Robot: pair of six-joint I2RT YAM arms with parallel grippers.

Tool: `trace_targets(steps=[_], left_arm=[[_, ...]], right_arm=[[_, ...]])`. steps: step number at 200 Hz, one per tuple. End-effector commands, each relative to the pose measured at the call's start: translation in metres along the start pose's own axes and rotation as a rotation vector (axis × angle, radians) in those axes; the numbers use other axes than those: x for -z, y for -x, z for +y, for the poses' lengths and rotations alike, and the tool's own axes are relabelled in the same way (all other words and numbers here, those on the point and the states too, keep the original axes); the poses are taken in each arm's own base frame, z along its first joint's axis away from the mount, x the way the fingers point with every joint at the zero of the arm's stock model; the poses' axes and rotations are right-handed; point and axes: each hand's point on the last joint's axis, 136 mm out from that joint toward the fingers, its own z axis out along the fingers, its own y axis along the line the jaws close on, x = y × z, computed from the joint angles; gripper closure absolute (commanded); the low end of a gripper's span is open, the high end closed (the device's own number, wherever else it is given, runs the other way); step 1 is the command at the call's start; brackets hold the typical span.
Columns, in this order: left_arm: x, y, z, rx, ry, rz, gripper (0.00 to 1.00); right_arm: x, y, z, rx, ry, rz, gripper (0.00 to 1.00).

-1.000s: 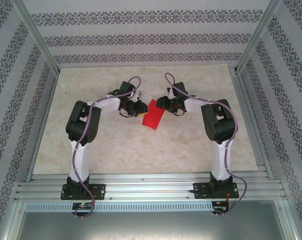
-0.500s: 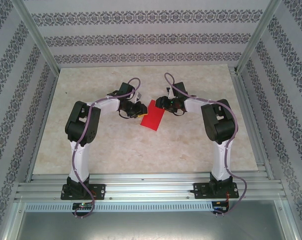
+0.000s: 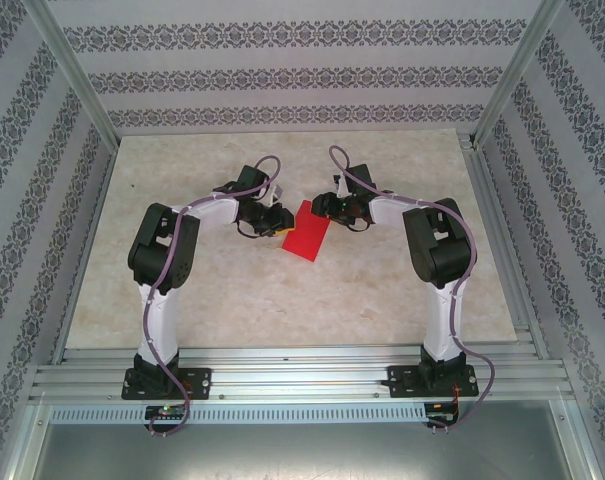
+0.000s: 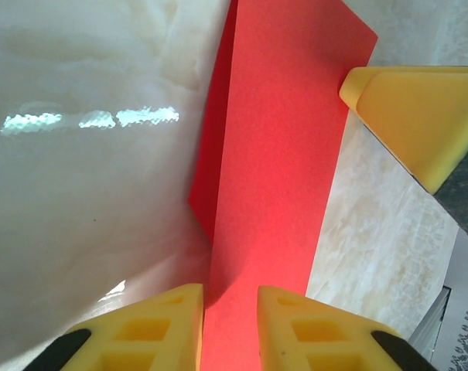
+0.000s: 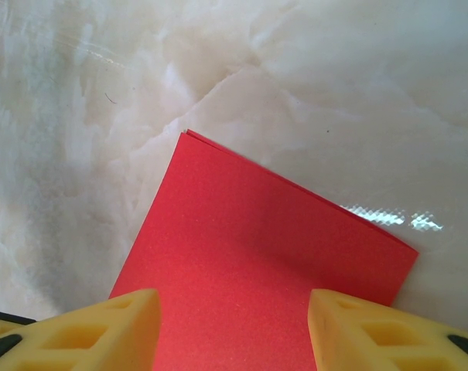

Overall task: Fold a paper plane with a square sheet of paper (fold left side to right side)
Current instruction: Third fold the triangle at the center of the table.

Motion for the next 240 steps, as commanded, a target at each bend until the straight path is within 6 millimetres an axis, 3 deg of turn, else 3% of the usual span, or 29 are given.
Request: trace_targets(steps=[1,41,80,95,128,155,175,201,240], left_arm=[[0.011,0.005,-0.024,-0.055,-0.050,-0.038,0.79],[0.010,0.003,-0.027,-0.059,-0.057,-0.029,0.89],[0.009,-0.002,-0.029,-0.055,-0.051,-0.025,0.96],[0.010,-0.003,-0.032,-0.042,-0.056,-0.033,0.97],[0.011,-0.007,-0.038,-0.009,-0.058,-0.049,0.99],[0.009,-0.010,-0.042,0.010,-0.072,-0.044,1.00],[0.009,-0.011,-0.045,0.015,-0.076,-0.039,1.00],[0.009,-0.012,-0.044,0.019,-0.074,-0.036,1.00],[0.008,-0.013,-0.043,0.022,-0.077,-0.030,1.00]], right_arm=[[0.000,0.002,-0.008,0.016,-0.021,-0.010,0.46],[0.009,0.010,-0.001,0.044,-0.006,-0.045,0.45],[0.052,0.022,0.019,0.183,-0.012,-0.162,0.38],[0.071,0.014,0.027,0.265,-0.032,-0.203,0.36],[0.094,-0.044,0.042,0.522,-0.102,-0.235,0.28],[0.090,-0.105,0.068,0.787,-0.107,-0.240,0.27],[0.076,-0.129,0.080,0.905,-0.135,-0.216,0.27],[0.060,-0.131,0.087,0.970,-0.193,-0.216,0.26],[0.046,-0.113,0.088,0.968,-0.256,-0.234,0.27]])
